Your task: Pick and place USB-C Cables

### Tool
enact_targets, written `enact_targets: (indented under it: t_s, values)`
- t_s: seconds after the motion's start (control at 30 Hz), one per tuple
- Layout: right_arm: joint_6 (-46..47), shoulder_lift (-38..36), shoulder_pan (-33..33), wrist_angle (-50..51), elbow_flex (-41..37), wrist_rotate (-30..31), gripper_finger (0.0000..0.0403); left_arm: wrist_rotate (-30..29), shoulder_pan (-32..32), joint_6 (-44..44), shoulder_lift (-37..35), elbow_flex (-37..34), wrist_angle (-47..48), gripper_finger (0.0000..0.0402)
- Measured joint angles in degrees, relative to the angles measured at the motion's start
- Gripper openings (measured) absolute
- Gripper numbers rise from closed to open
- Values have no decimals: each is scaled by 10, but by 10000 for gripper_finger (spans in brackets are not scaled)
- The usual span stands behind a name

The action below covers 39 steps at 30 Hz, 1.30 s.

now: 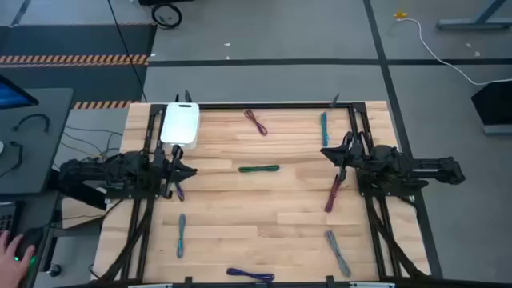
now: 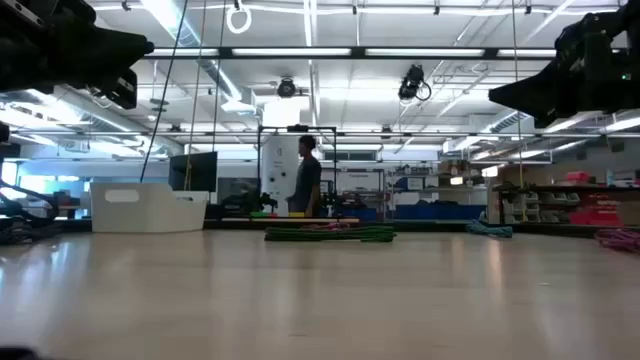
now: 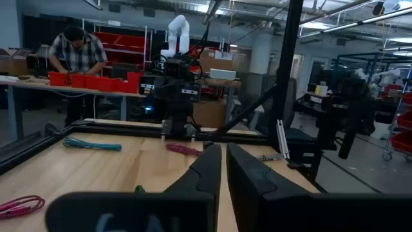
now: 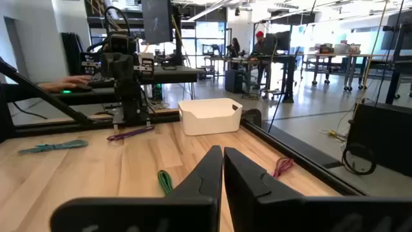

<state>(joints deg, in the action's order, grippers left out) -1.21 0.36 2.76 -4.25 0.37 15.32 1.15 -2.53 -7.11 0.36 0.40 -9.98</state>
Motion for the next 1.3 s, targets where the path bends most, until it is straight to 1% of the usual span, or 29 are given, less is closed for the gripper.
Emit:
enact_targets:
  t_s: [0.23, 0.6, 0.9, 1.3]
  values:
    - [0, 0, 0, 0, 0, 0, 23, 0, 0, 0, 0, 0, 0, 38]
    - [0, 0, 0, 0, 0, 0, 23, 0, 0, 0, 0, 0, 0, 30]
    - [0, 0, 0, 0, 0, 0, 23, 0, 0, 0, 0, 0, 0, 38]
    - [0, 0, 0, 0, 0, 0, 23, 0, 0, 0, 0, 0, 0, 31]
